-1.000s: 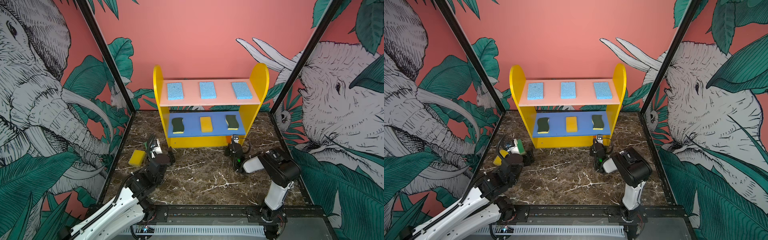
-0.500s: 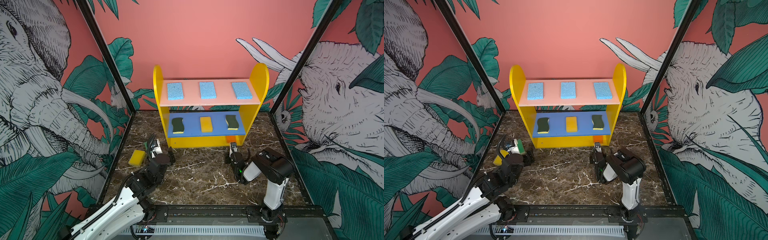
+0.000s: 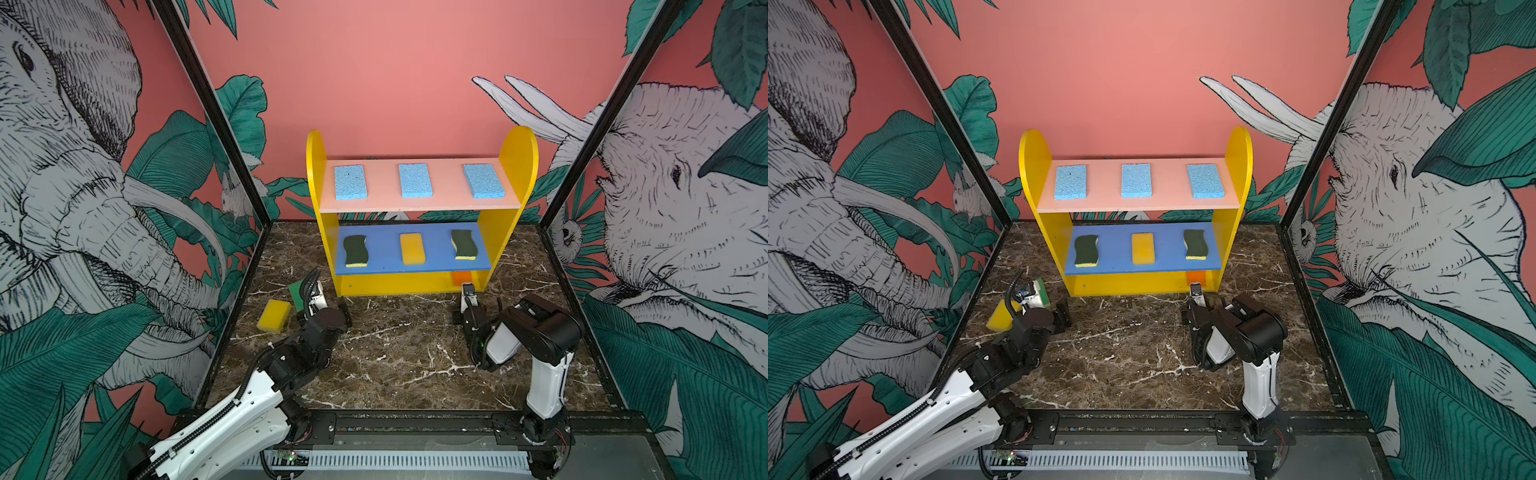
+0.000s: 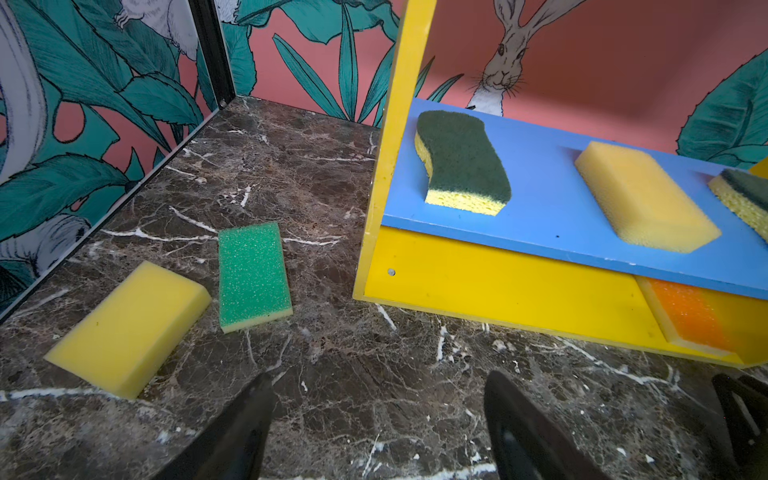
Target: Place and organize the cleaning sponges onto the shelf
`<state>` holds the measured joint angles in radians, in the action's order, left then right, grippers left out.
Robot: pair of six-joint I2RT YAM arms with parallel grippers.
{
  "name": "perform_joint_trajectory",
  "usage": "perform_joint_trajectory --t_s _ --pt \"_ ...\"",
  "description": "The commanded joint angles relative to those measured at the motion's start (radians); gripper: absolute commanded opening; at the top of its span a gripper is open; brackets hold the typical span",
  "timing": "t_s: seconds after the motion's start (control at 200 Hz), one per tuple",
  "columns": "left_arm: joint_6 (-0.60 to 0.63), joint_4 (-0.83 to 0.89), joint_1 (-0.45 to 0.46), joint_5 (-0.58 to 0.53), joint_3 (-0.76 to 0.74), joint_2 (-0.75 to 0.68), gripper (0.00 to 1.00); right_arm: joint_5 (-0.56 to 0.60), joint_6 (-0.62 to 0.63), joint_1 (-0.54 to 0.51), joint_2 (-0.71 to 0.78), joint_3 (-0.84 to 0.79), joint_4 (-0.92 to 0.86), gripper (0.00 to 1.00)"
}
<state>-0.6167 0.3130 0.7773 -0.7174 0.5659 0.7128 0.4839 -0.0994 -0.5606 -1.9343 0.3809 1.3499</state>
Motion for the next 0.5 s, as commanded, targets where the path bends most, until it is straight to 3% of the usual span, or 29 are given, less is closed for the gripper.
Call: perform_joint_trajectory --t_s 0.0,0.49 --pt "-0.002 -0.033 -0.001 -0.016 -0.024 0.002 0.81 0.018 0.023 0.008 0.015 0.006 0.060 0.25" --pt "0.056 -0.103 0.000 0.044 -0.052 -0.012 0.81 -0.205 -0.058 0.033 0.121 -0.045 0.043 0.26"
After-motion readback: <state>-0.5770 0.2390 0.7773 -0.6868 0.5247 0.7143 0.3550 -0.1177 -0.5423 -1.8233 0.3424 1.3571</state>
